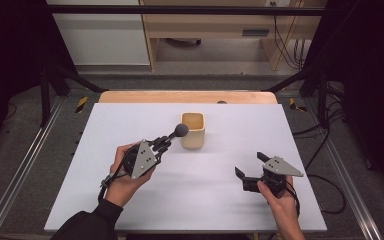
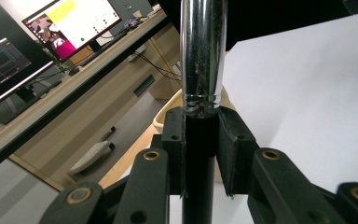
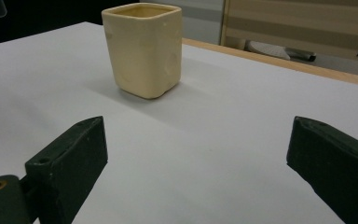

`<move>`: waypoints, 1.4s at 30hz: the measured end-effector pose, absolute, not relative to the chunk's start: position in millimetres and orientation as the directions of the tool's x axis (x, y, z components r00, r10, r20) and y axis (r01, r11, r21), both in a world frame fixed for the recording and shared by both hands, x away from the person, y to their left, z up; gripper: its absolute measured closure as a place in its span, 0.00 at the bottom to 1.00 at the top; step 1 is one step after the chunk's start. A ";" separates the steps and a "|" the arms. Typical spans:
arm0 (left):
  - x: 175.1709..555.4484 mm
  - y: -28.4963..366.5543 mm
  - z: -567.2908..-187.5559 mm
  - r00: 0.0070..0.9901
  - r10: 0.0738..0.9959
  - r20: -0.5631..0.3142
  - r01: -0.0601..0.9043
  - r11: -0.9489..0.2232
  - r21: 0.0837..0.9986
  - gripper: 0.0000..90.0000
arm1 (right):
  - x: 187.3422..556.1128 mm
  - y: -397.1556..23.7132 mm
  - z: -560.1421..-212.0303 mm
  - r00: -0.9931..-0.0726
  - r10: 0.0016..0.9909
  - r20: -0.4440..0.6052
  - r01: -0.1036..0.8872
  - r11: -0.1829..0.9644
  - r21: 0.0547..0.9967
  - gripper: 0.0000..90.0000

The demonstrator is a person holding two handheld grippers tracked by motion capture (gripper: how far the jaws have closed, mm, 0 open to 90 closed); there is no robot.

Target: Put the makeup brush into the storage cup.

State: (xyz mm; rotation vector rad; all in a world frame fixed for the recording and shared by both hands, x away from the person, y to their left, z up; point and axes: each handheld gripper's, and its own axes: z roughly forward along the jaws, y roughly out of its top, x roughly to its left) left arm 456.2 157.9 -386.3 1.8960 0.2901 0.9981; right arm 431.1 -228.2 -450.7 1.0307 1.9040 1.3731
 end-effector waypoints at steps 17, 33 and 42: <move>468.1 158.3 -378.3 0.642 0.662 0.387 -0.124 -0.408 0.905 0.82 | 423.7 -238.6 -464.9 -0.476 0.879 0.032 0.235 0.092 0.968 0.06; 477.2 144.6 -369.0 0.660 0.706 0.258 -0.065 -0.288 0.955 0.82 | 423.5 -238.0 -468.3 -0.499 0.866 0.042 0.201 0.068 0.977 0.05; 482.3 137.5 -362.1 0.661 0.720 0.211 -0.046 -0.242 0.969 0.82 | 418.4 -235.4 -469.5 -0.511 0.859 0.015 0.159 0.078 0.984 0.05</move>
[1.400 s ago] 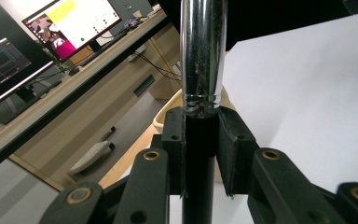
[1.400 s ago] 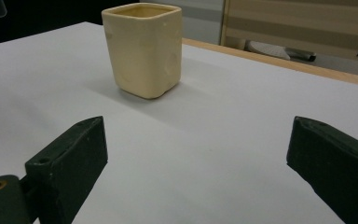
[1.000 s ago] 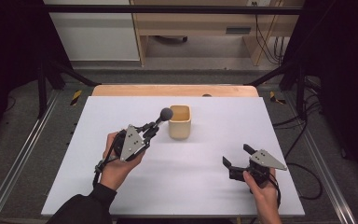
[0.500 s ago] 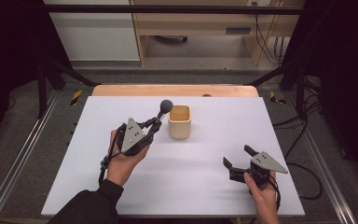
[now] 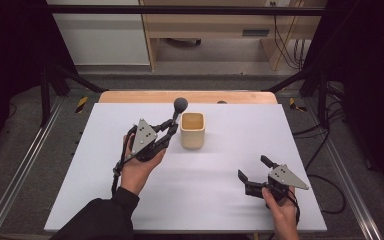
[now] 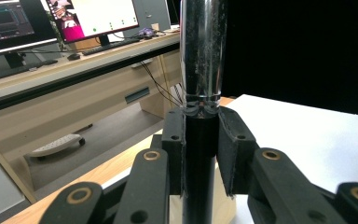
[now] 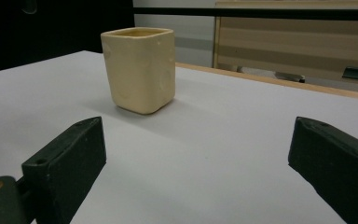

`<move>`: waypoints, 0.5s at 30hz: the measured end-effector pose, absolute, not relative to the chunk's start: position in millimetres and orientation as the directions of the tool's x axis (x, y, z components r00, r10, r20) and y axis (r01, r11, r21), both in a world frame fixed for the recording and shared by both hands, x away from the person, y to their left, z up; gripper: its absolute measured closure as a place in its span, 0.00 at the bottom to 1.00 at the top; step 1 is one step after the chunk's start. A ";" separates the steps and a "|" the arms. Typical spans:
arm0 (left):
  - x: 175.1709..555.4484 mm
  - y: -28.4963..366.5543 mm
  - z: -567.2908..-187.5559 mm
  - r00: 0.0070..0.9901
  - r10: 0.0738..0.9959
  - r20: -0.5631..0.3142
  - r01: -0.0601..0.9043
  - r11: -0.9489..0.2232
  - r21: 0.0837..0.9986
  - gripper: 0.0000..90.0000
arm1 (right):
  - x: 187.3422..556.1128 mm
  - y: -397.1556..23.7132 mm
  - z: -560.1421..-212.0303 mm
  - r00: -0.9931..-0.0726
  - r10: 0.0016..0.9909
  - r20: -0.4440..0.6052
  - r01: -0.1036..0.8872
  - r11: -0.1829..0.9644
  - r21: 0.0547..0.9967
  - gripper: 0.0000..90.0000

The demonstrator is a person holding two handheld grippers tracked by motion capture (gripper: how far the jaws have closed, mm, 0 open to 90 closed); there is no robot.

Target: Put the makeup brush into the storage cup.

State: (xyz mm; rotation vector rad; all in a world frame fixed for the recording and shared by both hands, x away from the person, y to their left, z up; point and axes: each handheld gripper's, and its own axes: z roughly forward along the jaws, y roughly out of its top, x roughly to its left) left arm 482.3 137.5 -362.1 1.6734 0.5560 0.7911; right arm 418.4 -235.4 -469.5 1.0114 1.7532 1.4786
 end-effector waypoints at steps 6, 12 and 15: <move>487.4 134.5 -361.6 0.659 0.729 0.187 -0.036 -0.217 0.976 0.82 | 416.8 -234.5 -466.3 -0.519 0.855 0.015 0.117 0.054 0.992 0.06; 491.5 131.6 -360.3 0.656 0.738 0.161 -0.026 -0.191 0.981 0.82 | 414.4 -233.0 -462.4 -0.511 0.860 -0.008 0.093 0.065 0.994 0.06; 493.0 131.8 -360.7 0.659 0.741 0.131 -0.005 -0.170 0.985 0.82 | 415.4 -235.1 -463.2 -0.512 0.859 -0.011 0.094 0.068 0.993 0.05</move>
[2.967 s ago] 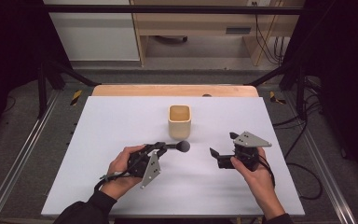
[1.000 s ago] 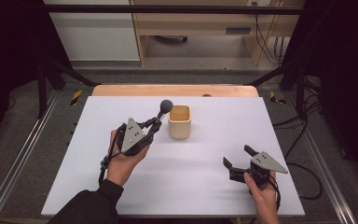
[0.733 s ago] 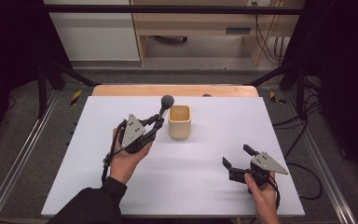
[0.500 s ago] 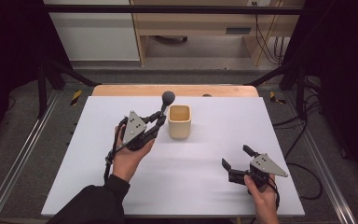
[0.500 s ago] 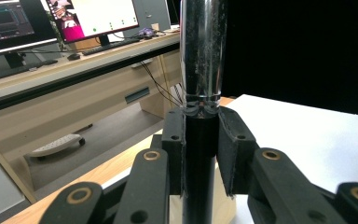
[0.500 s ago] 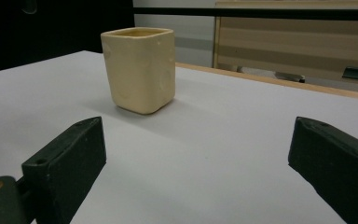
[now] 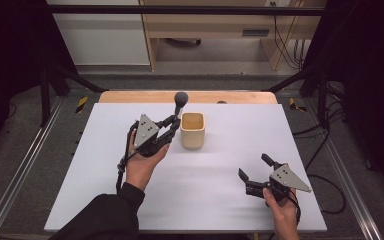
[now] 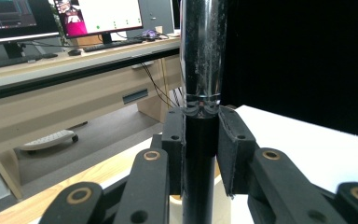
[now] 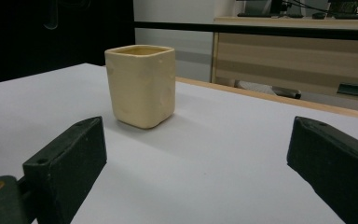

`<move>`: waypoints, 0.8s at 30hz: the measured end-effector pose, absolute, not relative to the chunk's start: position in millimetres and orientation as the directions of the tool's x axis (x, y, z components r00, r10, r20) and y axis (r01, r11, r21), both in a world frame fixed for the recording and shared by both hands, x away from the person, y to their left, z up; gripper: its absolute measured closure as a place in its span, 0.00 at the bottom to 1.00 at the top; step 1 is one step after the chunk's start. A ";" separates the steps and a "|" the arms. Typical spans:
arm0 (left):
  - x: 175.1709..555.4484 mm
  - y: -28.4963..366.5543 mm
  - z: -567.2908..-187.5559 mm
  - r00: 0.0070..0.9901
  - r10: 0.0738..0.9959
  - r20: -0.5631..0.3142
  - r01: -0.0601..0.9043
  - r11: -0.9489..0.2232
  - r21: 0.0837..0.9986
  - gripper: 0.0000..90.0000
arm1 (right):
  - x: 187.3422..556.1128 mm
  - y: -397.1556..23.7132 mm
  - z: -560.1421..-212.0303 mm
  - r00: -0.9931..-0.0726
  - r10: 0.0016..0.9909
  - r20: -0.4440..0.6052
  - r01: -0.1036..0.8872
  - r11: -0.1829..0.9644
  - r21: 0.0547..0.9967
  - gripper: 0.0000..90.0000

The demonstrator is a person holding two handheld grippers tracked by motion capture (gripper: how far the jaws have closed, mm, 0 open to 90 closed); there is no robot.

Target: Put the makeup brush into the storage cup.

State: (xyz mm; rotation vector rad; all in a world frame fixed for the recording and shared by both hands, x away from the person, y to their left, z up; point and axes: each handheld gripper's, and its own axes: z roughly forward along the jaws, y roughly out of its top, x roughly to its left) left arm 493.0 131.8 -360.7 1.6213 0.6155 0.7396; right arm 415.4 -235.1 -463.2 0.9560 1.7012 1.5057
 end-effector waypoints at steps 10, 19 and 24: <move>496.1 130.7 -363.0 0.642 0.763 0.077 0.020 -0.117 0.993 0.82 | 414.7 -233.0 -464.7 -0.518 0.856 -0.013 0.109 0.081 0.991 0.06; 500.3 126.6 -365.8 0.635 0.771 0.052 0.039 -0.100 0.994 0.82 | 413.4 -234.9 -465.7 -0.516 0.857 -0.003 0.123 0.077 0.989 0.05; 505.0 120.3 -364.8 0.635 0.770 0.063 0.034 -0.110 0.993 0.82 | 412.8 -234.5 -466.5 -0.518 0.855 -0.009 0.121 0.083 0.989 0.05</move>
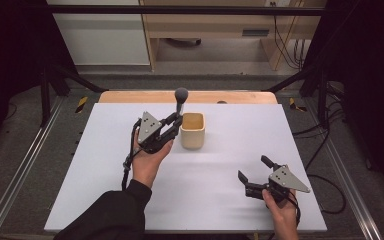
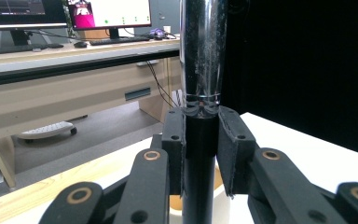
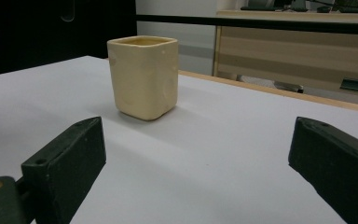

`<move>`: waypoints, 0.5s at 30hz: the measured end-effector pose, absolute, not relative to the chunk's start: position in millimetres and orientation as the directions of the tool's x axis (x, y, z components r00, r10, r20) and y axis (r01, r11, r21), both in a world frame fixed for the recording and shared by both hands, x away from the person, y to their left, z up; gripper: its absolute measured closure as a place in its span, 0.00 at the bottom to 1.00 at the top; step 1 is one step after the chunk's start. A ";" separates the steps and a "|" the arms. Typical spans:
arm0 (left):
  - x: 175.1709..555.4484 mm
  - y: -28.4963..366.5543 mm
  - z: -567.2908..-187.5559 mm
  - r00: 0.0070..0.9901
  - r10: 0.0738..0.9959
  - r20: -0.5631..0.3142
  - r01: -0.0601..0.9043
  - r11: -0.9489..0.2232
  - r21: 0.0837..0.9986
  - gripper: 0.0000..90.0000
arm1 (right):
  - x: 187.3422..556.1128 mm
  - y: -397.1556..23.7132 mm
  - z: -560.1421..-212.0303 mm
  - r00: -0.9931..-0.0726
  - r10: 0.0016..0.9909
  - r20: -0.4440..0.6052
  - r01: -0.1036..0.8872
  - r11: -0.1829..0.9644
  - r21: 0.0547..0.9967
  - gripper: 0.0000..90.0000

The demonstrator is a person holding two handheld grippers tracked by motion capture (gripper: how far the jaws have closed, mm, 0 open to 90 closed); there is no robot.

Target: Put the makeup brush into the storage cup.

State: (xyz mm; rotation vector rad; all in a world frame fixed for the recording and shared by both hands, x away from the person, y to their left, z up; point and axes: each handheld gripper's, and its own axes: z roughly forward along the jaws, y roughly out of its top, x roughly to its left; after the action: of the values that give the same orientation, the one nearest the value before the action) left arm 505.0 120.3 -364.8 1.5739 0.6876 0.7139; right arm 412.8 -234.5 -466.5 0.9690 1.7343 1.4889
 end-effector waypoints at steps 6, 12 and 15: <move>514.6 111.4 -361.1 0.633 0.771 0.066 0.033 -0.112 0.993 0.82 | 410.6 -237.4 -467.7 -0.513 0.858 -0.008 0.121 0.082 0.989 0.05; 522.6 103.1 -357.6 0.633 0.770 0.073 0.029 -0.118 0.993 0.82 | 410.5 -237.9 -468.2 -0.513 0.858 -0.007 0.122 0.081 0.989 0.05; 526.3 100.3 -357.5 0.630 0.774 0.061 0.036 -0.108 0.993 0.82 | 410.7 -237.5 -468.3 -0.515 0.857 -0.005 0.123 0.080 0.989 0.05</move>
State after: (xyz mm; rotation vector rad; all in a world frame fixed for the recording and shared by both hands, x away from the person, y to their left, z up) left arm 526.3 100.3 -357.5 1.5718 0.6942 0.7171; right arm 410.7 -237.5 -468.3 0.9748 1.7310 1.4895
